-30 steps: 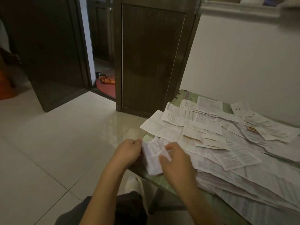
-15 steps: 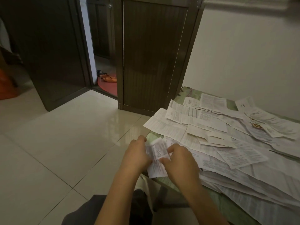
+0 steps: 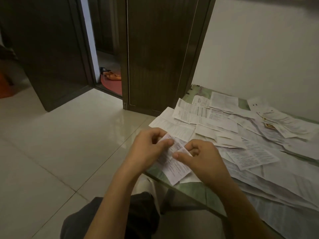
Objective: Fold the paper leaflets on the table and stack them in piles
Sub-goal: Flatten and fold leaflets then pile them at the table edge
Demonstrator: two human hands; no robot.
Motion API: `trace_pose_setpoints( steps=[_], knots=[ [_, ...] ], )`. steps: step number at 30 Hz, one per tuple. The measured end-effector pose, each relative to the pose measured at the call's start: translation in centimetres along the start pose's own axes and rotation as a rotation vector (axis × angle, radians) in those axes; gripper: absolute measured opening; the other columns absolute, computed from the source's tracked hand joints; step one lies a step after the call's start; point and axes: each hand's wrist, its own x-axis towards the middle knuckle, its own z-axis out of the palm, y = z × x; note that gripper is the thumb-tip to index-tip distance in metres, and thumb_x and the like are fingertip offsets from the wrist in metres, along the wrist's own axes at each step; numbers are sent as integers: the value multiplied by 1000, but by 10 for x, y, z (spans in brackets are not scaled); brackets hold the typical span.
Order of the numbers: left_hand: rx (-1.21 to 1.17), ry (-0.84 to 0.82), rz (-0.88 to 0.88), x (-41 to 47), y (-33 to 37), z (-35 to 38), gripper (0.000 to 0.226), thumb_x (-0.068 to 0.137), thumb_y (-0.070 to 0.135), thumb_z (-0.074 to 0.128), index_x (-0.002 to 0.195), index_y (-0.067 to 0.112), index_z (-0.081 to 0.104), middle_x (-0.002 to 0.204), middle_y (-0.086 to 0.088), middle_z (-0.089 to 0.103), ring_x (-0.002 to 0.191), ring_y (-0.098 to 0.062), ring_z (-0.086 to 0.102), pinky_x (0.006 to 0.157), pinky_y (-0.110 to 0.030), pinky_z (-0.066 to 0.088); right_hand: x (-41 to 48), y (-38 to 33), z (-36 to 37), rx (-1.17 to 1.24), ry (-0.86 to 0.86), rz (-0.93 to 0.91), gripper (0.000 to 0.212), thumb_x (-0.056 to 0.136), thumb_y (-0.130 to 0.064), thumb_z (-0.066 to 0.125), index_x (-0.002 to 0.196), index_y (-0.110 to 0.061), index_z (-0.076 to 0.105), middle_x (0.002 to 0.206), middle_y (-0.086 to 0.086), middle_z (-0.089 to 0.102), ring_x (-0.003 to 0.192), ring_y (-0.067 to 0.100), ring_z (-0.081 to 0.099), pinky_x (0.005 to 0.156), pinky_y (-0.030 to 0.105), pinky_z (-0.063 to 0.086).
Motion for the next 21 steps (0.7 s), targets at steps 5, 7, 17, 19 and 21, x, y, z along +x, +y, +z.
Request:
trace_pose_setpoints(
  steps=[5, 7, 17, 19, 21],
  knots=[
    [-106, 43, -29, 2, 4, 9, 9, 90, 24, 59, 83, 19, 62, 80, 2, 67, 66, -7, 65, 58, -13, 52, 4, 1, 0, 82, 104, -109, 13, 92, -24, 56, 83, -22, 66, 82, -8, 66, 79, 5, 62, 65, 14, 49],
    [-117, 11, -23, 0, 6, 16, 16, 91, 29, 57, 84, 16, 64, 77, 1, 68, 64, -10, 66, 57, -13, 51, 3, 3, -3, 70, 119, -134, 14, 91, -22, 57, 89, -17, 70, 86, -3, 68, 80, 7, 63, 68, 17, 51],
    [-158, 134, 20, -6, 8, 21, 30, 92, 25, 55, 77, 3, 67, 73, -13, 67, 62, -23, 64, 55, -17, 48, -13, 12, -13, 122, 75, -166, 12, 89, -19, 60, 80, -23, 67, 76, -10, 68, 67, 0, 65, 58, 13, 52],
    [-181, 166, 5, -6, 8, 20, 27, 91, 25, 57, 76, 4, 68, 73, -10, 67, 59, -18, 63, 53, -14, 48, -23, 15, -17, 159, 93, -171, 18, 88, -15, 60, 75, -27, 64, 69, -11, 67, 59, -3, 64, 53, 11, 49],
    [-192, 154, 21, -7, 10, 19, 26, 90, 24, 58, 73, 8, 68, 72, -10, 67, 61, -22, 64, 52, -15, 47, -32, 17, -19, 178, 132, -193, 21, 87, -13, 61, 74, -29, 63, 63, -14, 65, 56, -5, 62, 50, 8, 45]
  ],
)
